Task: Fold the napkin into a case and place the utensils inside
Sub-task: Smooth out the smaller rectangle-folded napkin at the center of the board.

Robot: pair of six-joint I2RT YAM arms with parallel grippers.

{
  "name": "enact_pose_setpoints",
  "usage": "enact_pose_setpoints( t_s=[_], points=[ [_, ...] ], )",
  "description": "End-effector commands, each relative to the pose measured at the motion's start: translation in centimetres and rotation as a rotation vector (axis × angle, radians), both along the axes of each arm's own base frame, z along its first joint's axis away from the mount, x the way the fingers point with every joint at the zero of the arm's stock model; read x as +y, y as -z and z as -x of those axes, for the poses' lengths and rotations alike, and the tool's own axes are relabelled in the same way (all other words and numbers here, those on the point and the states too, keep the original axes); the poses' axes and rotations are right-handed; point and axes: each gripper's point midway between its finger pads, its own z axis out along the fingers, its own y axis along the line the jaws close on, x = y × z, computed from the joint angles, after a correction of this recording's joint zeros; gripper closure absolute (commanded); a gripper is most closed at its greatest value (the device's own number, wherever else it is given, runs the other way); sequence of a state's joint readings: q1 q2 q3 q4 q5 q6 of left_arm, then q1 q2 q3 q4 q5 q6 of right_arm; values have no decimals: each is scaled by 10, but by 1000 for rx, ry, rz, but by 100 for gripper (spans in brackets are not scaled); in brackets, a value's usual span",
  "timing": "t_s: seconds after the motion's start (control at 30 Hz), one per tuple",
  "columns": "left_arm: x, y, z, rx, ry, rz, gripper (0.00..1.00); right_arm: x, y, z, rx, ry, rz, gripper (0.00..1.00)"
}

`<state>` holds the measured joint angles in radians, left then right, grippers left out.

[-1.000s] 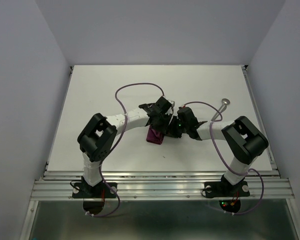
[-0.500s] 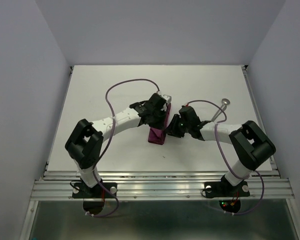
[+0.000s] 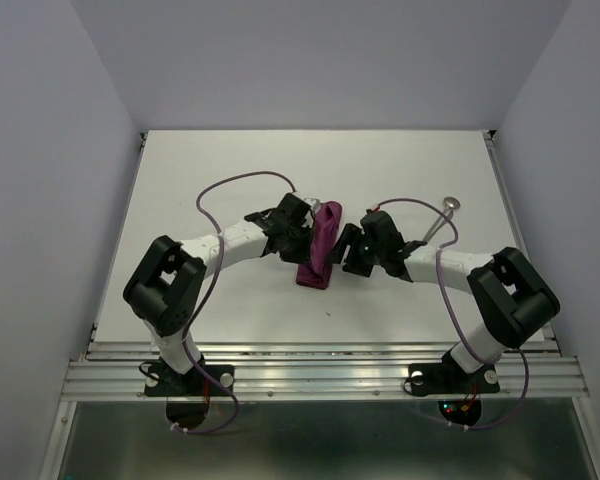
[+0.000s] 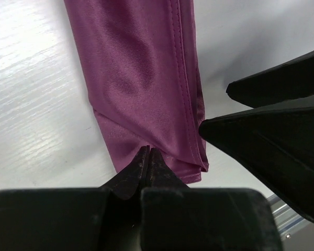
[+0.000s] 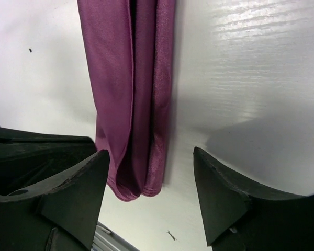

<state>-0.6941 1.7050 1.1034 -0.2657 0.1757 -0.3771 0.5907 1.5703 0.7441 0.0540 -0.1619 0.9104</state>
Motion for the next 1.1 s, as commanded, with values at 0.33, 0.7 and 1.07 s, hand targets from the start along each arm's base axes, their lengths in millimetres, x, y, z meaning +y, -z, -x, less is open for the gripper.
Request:
enact_pose_setpoints(
  t_s=[0.33,0.7,1.07],
  points=[
    [-8,31,13,70,31,33,100,27,16,-14,28,-23,-73,37],
    [-15,16,10,45,36,77,100,21,33,-12,47,12,-51,76],
    [-16,-54,-5,-29,46,186,100,21,29,-13,12,-28,-37,99]
  ],
)
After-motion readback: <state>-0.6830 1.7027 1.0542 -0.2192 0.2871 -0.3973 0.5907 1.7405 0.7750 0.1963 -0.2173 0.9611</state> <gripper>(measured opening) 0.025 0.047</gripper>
